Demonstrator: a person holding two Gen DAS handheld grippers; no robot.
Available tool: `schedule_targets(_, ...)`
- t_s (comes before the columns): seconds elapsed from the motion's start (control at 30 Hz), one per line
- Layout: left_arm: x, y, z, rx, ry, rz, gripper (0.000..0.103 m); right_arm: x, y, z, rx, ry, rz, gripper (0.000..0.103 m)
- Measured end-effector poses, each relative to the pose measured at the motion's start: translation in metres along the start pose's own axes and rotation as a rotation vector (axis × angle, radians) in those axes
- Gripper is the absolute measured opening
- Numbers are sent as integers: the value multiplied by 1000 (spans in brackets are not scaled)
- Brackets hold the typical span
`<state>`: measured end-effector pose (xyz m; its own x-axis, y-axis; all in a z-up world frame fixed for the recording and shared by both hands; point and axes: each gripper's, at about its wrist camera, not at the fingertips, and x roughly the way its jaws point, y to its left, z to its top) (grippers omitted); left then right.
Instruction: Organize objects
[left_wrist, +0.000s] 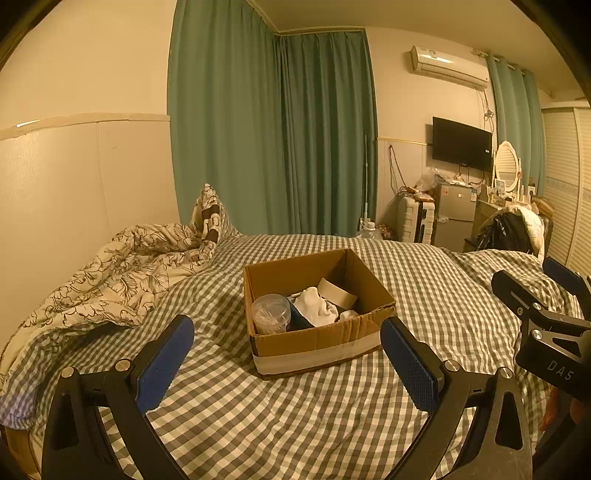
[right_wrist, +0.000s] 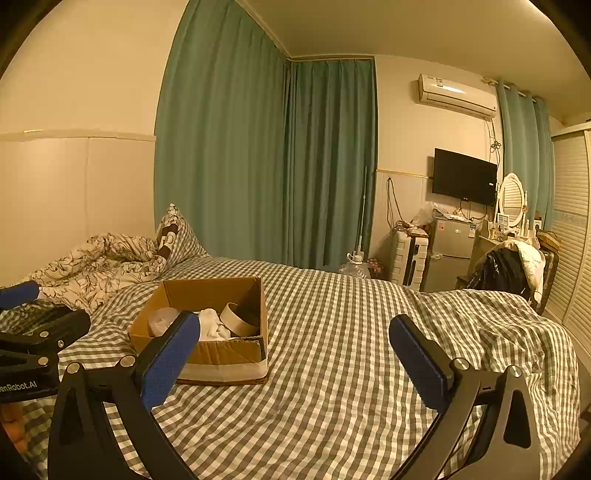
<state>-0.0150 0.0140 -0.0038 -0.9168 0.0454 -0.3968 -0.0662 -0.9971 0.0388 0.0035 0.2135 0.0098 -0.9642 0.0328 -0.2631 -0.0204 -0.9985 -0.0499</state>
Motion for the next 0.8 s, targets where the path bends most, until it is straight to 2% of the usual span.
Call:
schedule_targets(0.33,2,1,2,-3,24,6,103,0,2,0,3,3,2,103)
schedule_targets(0.57,-1,3,3,-2,0,30,103,2,1,-1,5,11,0,103)
schedule_targets(0.8,-2,5,4,-6,-4,21,103,3,2,-2,1,18,-1,103)
